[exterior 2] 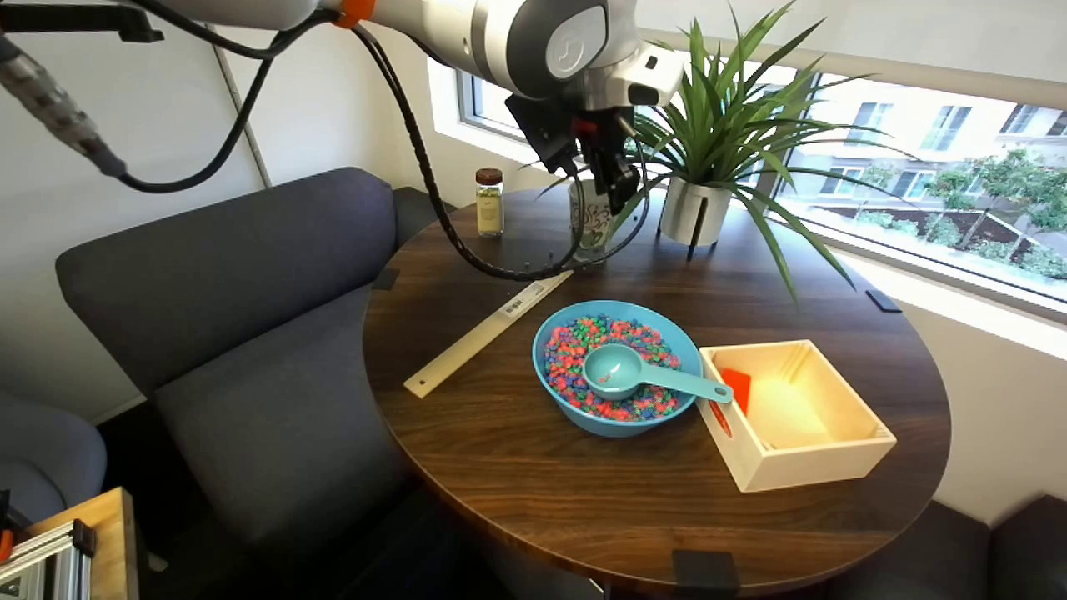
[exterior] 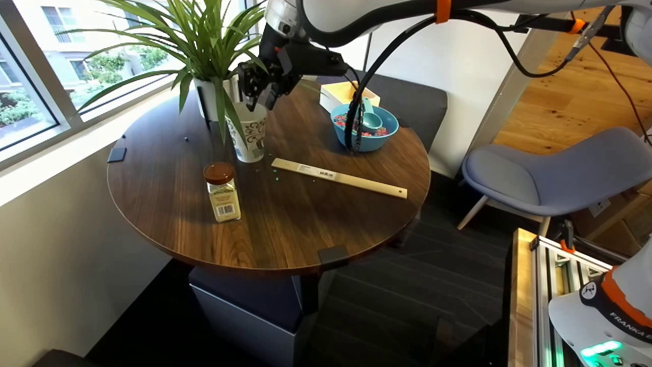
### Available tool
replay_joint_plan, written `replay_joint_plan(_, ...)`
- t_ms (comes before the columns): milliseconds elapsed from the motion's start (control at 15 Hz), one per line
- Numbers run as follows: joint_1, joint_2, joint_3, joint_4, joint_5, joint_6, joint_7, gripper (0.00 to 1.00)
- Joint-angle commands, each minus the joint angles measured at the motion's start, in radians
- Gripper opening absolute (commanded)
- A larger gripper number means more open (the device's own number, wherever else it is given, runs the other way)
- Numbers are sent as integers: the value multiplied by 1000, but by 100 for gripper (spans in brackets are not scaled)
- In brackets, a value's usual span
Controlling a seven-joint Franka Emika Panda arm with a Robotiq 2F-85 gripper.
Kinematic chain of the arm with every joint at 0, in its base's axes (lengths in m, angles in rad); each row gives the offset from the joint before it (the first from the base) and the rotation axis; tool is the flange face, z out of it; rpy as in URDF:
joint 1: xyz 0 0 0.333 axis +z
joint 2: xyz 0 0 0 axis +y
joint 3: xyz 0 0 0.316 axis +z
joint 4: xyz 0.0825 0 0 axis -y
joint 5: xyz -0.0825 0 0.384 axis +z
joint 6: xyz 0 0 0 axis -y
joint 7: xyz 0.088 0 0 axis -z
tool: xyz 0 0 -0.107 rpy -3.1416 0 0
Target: Remove the paper cup from the wooden box and put it on the table
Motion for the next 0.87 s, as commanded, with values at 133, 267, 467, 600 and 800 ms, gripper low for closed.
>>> replay_joint_plan(133,15,-188,12,-149,2,-61,-28,96)
replay_joint_plan(267,5,-273,41,-232,23,-123,-99,100)
replay_joint_plan(467,2,-390,74,-372,17,-58,-259,100)
replay_joint_plan(600,4,-467,88,-464,1,-7,-342,100)
replay_joint_plan(800,3,-435,93,-402,9,-18,-343,100)
